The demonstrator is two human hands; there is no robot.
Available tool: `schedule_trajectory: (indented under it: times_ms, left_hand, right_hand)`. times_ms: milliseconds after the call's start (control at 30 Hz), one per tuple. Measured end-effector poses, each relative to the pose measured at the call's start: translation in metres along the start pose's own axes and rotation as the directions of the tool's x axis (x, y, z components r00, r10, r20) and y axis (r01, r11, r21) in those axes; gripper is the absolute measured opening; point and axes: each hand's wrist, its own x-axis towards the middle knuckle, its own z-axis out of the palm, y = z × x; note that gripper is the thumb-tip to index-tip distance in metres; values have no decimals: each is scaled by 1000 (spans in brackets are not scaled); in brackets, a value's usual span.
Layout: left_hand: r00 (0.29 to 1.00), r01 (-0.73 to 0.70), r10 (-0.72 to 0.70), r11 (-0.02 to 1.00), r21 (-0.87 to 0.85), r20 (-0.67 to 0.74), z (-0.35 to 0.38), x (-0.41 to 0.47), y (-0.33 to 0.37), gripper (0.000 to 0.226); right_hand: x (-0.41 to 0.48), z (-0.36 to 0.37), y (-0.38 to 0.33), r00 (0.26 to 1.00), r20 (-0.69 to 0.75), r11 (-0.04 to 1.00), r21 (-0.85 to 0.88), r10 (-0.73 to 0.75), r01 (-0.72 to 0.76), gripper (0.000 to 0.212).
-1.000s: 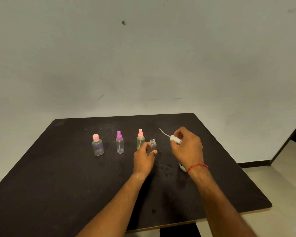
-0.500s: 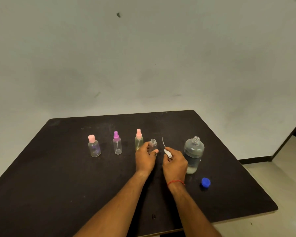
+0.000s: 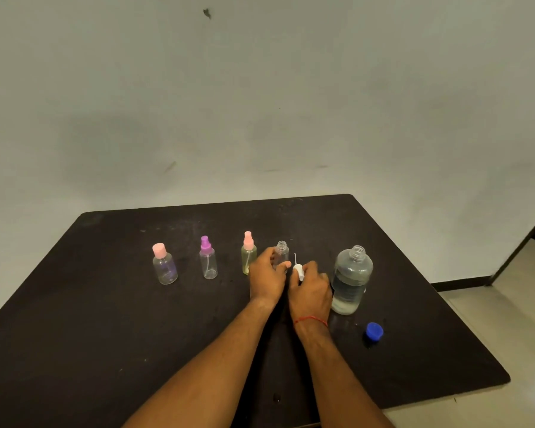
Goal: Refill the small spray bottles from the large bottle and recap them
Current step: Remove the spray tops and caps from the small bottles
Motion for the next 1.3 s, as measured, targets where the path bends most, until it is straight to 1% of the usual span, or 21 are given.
schedule_trajectory:
  times_ms: [167, 400, 600, 767, 867, 1033, 1300]
  left_hand:
    - [1000, 0, 0, 1000, -19, -9, 5, 4, -1, 20]
    - [1000, 5, -6, 1000, -16, -13, 8, 7, -1, 22]
    - [1000, 7, -7, 1000, -20, -23, 12, 10, -5, 16]
    - [1000, 17, -18, 1000, -26, -17, 14, 10, -3, 17]
    - [1000, 10, -10, 1000, -7, -17, 14, 10, -1, 17]
    - [1000, 15, -15, 1000, 15, -11, 13, 11, -1, 12]
    - [999, 33, -33, 999, 4, 7, 11, 8, 6, 21]
  right_hand:
    - [5, 0, 0, 997, 78, 993, -121, 1, 8, 25]
    - [15, -1, -5, 987, 147, 979, -203, 62, -31, 32]
    - [16, -6, -6, 974, 208, 971, -235, 94, -43, 35]
    - [15, -6, -7, 976, 208, 975, -224, 62, -14, 29]
    - [15, -7, -5, 971, 239, 980, -198, 27, 22, 25]
    - [19, -7, -4, 965, 257, 975, -223, 51, 8, 22]
    - [19, -8, -7, 964, 251, 967, -254, 87, -21, 22]
